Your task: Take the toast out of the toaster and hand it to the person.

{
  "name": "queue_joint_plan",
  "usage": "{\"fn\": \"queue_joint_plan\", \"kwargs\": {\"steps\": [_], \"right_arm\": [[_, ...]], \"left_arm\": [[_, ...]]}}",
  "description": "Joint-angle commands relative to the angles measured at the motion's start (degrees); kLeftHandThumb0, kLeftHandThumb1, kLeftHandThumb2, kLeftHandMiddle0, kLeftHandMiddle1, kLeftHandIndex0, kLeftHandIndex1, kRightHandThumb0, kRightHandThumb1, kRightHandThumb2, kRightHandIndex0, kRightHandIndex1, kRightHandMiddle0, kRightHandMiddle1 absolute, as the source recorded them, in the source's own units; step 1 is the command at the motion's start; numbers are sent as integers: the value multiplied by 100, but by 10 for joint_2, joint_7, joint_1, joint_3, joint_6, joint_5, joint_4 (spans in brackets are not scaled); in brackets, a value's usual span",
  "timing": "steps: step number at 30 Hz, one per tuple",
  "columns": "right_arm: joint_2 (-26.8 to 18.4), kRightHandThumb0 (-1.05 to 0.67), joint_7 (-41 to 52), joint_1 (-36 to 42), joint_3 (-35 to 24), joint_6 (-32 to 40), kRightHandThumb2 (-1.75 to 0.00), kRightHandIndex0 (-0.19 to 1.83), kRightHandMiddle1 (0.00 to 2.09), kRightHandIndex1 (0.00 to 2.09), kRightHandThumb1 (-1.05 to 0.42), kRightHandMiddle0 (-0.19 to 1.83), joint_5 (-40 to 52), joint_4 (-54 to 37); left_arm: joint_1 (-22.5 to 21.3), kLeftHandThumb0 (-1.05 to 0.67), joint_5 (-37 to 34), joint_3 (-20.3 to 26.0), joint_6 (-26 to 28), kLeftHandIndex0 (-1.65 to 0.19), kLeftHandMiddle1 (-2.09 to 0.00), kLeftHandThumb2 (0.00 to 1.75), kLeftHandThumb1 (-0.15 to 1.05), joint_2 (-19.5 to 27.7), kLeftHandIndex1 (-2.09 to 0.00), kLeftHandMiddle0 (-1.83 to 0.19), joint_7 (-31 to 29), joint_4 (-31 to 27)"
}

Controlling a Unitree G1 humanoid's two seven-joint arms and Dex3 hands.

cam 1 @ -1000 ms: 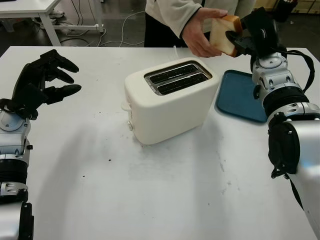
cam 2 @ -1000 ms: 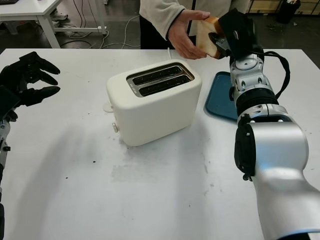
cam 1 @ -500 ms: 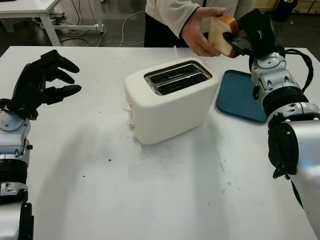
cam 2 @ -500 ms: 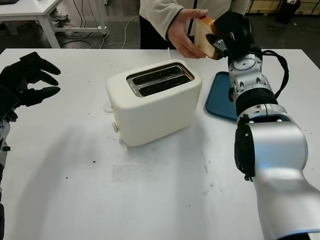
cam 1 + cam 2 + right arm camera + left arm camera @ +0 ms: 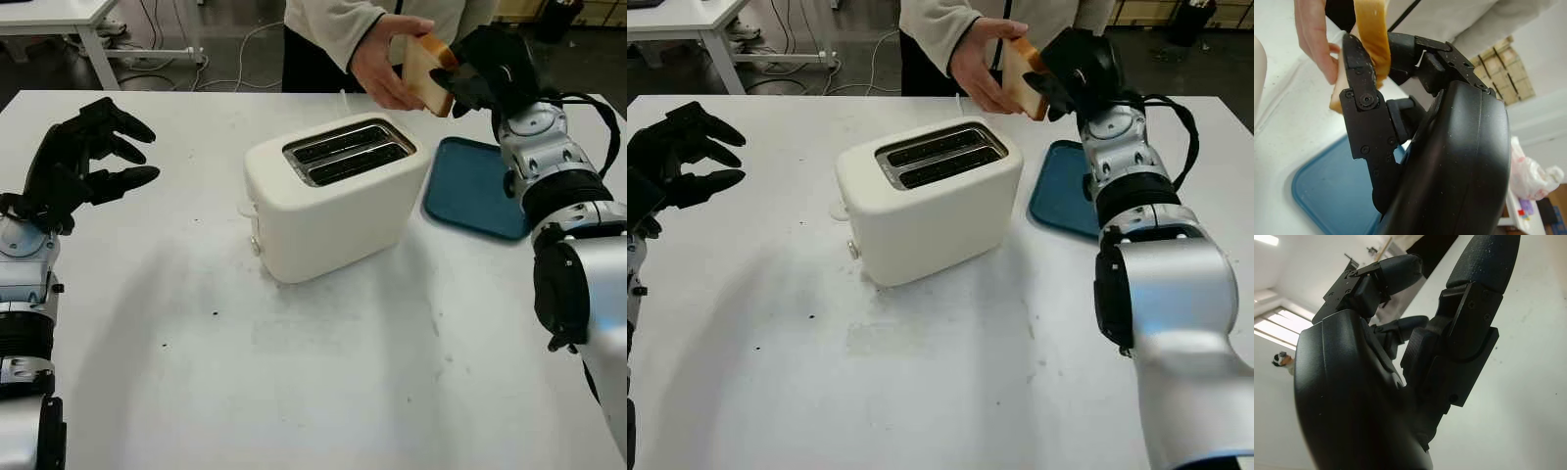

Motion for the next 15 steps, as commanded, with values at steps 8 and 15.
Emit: {"fn": "queue_joint_plan", "kwargs": {"steps": [8, 15], "right_arm": [[-35, -69, 98, 87, -35, -66, 0, 20, 2, 36, -84, 39, 53, -102], [-45, -77, 158, 308, -78, -36, -1, 6, 0, 15, -84, 16, 121, -421]], "left_arm": [[9, -105, 1, 3, -9, -37, -148, 0, 84, 1, -135, -35, 5, -3], [19, -105, 10, 0, -9, -35, -148, 1, 87, 5, -136, -34, 9, -17]]}}
